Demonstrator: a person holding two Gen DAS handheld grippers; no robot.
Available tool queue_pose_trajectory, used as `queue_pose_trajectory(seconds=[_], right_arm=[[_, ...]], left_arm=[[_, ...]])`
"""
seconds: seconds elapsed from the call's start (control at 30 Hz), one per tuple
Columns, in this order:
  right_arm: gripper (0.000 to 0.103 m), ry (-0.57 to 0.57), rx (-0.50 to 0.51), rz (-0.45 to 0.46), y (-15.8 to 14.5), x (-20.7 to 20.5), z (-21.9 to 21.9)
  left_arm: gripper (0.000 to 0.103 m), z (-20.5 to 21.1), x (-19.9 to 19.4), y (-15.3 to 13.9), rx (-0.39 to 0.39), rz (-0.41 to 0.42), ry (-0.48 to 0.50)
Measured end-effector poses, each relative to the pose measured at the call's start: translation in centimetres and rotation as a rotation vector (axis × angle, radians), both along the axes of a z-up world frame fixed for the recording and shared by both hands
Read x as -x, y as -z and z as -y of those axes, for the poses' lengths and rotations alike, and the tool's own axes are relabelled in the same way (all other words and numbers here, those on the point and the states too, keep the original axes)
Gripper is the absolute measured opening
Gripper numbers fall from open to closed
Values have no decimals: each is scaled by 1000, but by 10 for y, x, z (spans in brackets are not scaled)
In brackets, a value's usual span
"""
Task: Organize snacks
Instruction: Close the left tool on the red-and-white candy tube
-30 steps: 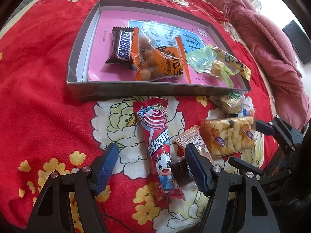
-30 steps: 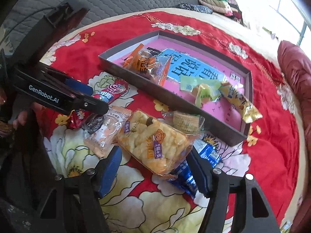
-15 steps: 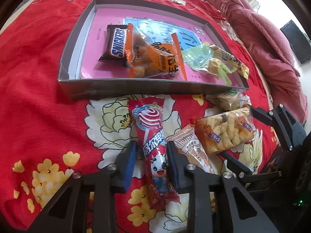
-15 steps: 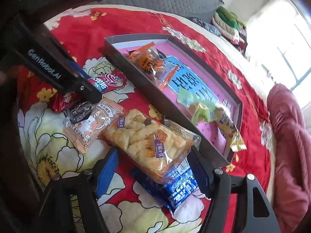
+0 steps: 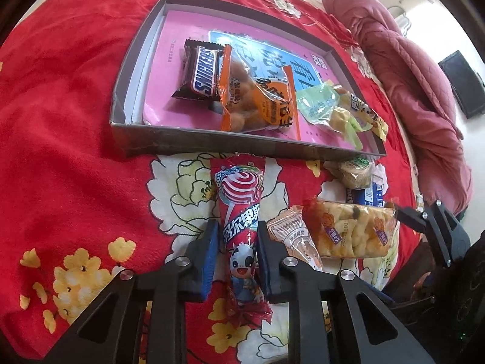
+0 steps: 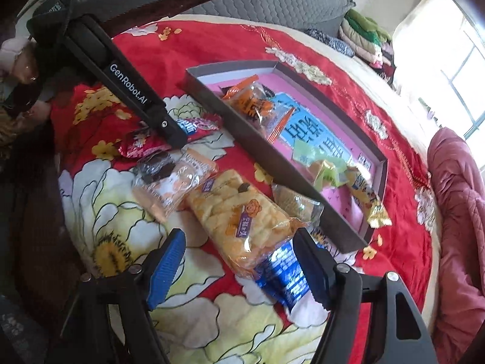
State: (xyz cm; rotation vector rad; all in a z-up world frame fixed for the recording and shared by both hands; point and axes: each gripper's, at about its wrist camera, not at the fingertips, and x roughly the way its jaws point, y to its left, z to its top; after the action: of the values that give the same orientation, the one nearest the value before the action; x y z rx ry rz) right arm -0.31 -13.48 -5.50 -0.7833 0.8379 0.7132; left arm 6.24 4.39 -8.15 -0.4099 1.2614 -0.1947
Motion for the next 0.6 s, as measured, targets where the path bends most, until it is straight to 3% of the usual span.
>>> queue_pose_trajectory(seconds=[0.2, 0.37, 0.6], right_arm=[[73, 38, -19, -37, -6, 0, 13], [73, 89, -98, -43, -19, -12, 24], [73, -34, -51, -8, -9, -14, 3]], left_arm=[[25, -5, 0, 1, 29, -5, -9], [25, -8, 1, 0, 47, -3, -12], [25, -7, 1, 0, 50, -5, -13]])
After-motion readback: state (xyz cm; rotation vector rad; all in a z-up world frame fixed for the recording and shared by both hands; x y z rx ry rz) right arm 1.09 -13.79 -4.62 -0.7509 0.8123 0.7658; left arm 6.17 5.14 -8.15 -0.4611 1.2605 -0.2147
